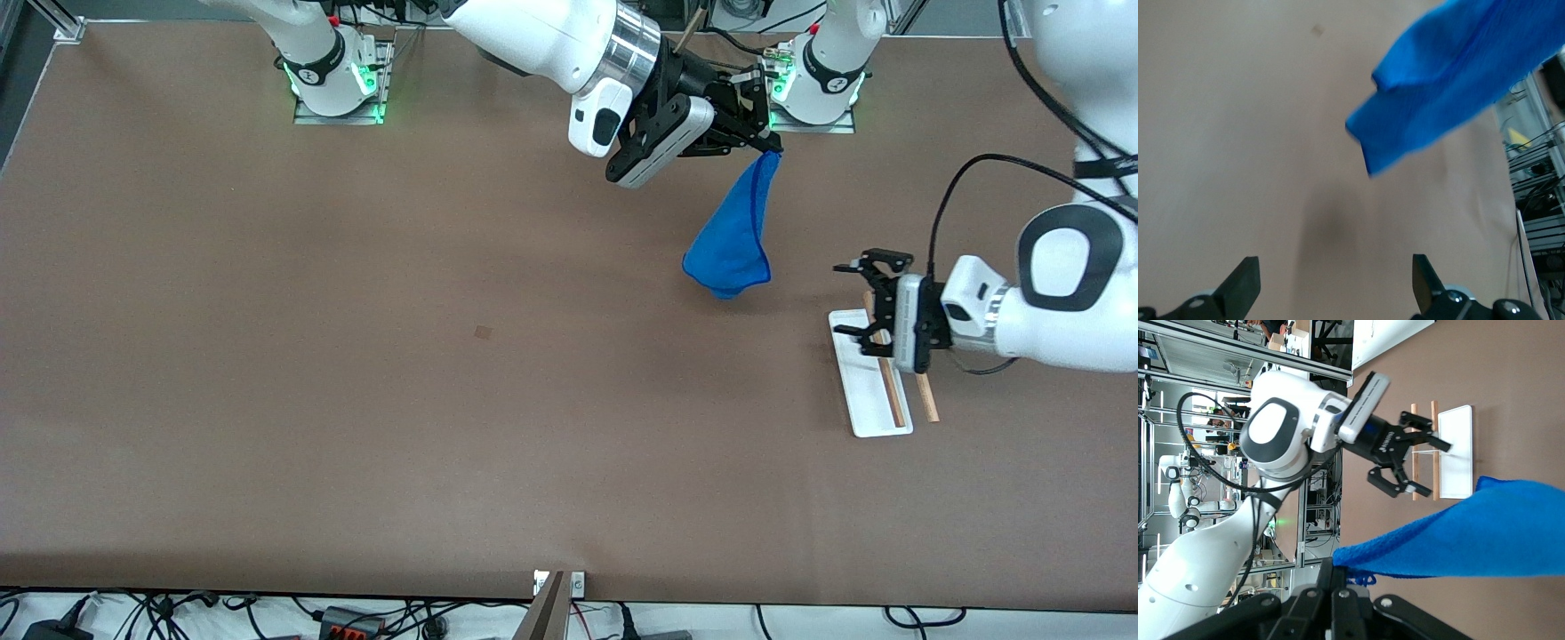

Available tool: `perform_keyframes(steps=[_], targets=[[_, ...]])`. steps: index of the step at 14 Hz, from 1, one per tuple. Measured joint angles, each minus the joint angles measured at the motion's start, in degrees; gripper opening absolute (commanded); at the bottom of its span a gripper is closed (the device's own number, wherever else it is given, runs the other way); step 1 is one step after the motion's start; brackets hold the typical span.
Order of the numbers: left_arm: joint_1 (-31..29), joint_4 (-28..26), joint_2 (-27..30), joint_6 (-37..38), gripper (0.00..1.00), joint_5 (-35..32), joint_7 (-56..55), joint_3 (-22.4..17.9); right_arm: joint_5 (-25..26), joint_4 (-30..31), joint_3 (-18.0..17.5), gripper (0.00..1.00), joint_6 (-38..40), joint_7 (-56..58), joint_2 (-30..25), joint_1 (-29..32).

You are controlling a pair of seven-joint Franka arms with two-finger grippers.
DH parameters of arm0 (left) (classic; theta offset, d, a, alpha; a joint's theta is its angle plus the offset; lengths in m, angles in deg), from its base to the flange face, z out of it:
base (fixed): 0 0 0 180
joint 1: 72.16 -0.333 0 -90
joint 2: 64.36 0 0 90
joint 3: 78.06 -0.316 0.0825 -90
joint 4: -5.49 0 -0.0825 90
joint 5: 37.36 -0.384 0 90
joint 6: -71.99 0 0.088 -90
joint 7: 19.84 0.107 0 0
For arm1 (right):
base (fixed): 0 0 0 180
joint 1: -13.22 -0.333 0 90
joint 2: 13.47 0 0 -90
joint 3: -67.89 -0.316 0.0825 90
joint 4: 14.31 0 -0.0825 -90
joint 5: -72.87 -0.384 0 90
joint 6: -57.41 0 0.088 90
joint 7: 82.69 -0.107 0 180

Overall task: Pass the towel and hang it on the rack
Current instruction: 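Hold the towel up with the right gripper while the left gripper approaches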

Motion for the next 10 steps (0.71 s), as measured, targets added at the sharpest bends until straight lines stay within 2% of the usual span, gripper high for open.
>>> perform_keyframes(steps=[5,10], targets=[[0.73,-3.1,-1.35,-3.66,1.0,6.11,8.29,3.3,0.0,0.0,0.0,0.0,0.0,0.0,0.0,0.0],[0.56,-11.42,-1.42,-6.46,1.0,15.1,21.71,3.59,0.0,0.0,0.0,0.0,-0.01,0.0,0.0,0.0]])
